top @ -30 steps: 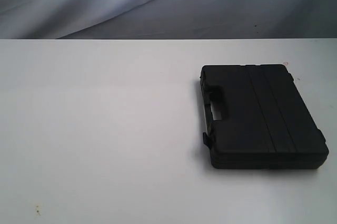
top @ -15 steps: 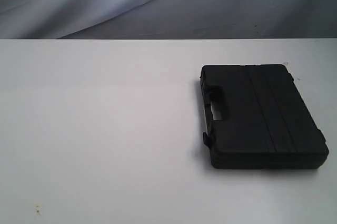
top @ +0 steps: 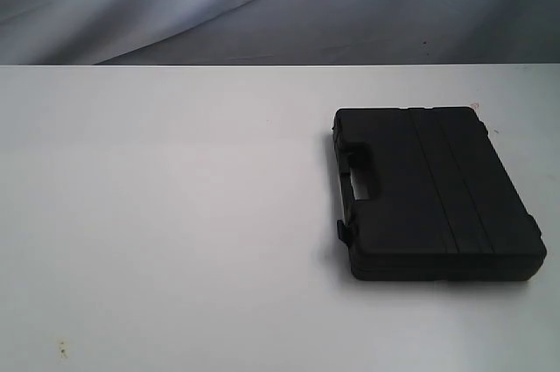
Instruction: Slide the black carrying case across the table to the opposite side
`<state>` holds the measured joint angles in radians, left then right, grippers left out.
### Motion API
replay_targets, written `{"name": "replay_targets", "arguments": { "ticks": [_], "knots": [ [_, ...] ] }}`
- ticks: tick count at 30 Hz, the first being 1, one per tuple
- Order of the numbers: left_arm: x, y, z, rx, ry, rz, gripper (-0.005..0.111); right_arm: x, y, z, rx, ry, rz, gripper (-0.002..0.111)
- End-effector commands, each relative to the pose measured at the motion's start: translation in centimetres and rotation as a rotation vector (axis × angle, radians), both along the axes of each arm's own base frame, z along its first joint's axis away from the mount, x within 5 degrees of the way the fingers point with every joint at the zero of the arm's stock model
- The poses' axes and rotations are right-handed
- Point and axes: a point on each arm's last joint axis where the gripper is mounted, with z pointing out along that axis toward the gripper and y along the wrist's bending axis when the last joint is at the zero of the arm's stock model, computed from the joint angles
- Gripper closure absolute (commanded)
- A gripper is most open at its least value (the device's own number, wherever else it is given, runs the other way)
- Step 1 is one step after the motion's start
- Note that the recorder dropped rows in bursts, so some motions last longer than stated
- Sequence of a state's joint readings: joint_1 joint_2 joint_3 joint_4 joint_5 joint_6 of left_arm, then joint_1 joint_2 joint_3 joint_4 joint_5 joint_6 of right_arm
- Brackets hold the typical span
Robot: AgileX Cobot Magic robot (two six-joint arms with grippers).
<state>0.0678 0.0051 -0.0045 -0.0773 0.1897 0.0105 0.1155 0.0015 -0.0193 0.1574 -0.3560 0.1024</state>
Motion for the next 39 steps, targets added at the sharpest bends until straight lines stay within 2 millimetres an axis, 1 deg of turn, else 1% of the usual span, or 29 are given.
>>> {"name": "replay_targets", "arguments": {
  "ticks": [1,4,9,12,15,17,20,23,27,28,29,30,31,32,33,35,39],
  "knots": [
    [0.0,0.0,-0.1,-0.012,-0.004,0.002,0.106,-1.6,0.4,4.7,-0.231,-0.111,-0.06,0.108],
    [0.0,0.0,-0.1,-0.012,-0.004,0.002,0.106,-3.1,0.3,7.9,-0.295,-0.135,-0.09,0.108],
    [0.0,0.0,-0.1,-0.012,-0.004,0.002,0.106,-5.8,-0.1,12.2,-0.292,-0.21,-0.117,0.108],
    [0.0,0.0,-0.1,-0.009,-0.003,0.002,0.106,-6.3,-0.2,14.0,-0.271,-0.23,-0.112,0.108],
    [0.0,0.0,-0.1,-0.009,-0.003,0.002,0.106,-5.7,-0.2,15.2,-0.286,-0.169,-0.112,0.108],
    [0.0,0.0,-0.1,-0.009,-0.003,0.002,0.106,-4.8,-0.2,15.7,-0.303,-0.05,-0.105,0.108],
    [0.0,0.0,-0.1,-0.009,-0.003,0.002,0.106,-2.6,0.1,16.1,-0.289,0.159,-0.055,0.108],
    [0.0,0.0,-0.1,-0.009,-0.003,0.002,0.106,-0.5,0.7,16.6,-0.236,0.371,0.042,0.108],
    [0.0,0.0,-0.1,-0.011,-0.004,0.002,0.106,2.1,2.2,16.6,-0.243,0.6,0.201,0.108],
    [0.0,0.0,-0.1,-0.011,-0.004,0.002,0.106,3.8,3.0,16.1,-0.266,0.743,0.278,0.108],
    [0.0,0.0,-0.1,-0.011,-0.004,0.002,0.106,4.4,3.3,15.7,-0.262,0.802,0.31,0.108],
    [0.0,0.0,-0.1,-0.011,-0.004,0.002,0.106,6.2,3.8,14.8,-0.246,0.899,0.35,0.108],
    [0.0,0.0,-0.1,-0.011,-0.004,0.002,0.106,6.9,4.0,14.4,-0.239,0.936,0.363,0.108],
    [0.0,0.0,-0.1,-0.011,-0.004,0.002,0.106,8.4,4.2,13.6,-0.234,1.003,0.378,0.108],
    [0.0,0.0,-0.1,-0.009,-0.003,0.002,0.106,9.0,4.3,13.4,-0.233,1.024,0.38,0.108],
    [0.0,0.0,-0.1,-0.009,-0.003,0.002,0.106,11.4,4.6,11.7,-0.264,1.134,0.4,0.108],
    [0.0,0.0,-0.1,-0.009,-0.003,0.002,0.106,14.6,5.3,9.1,-0.282,1.267,0.452,0.108]
  ]
}}
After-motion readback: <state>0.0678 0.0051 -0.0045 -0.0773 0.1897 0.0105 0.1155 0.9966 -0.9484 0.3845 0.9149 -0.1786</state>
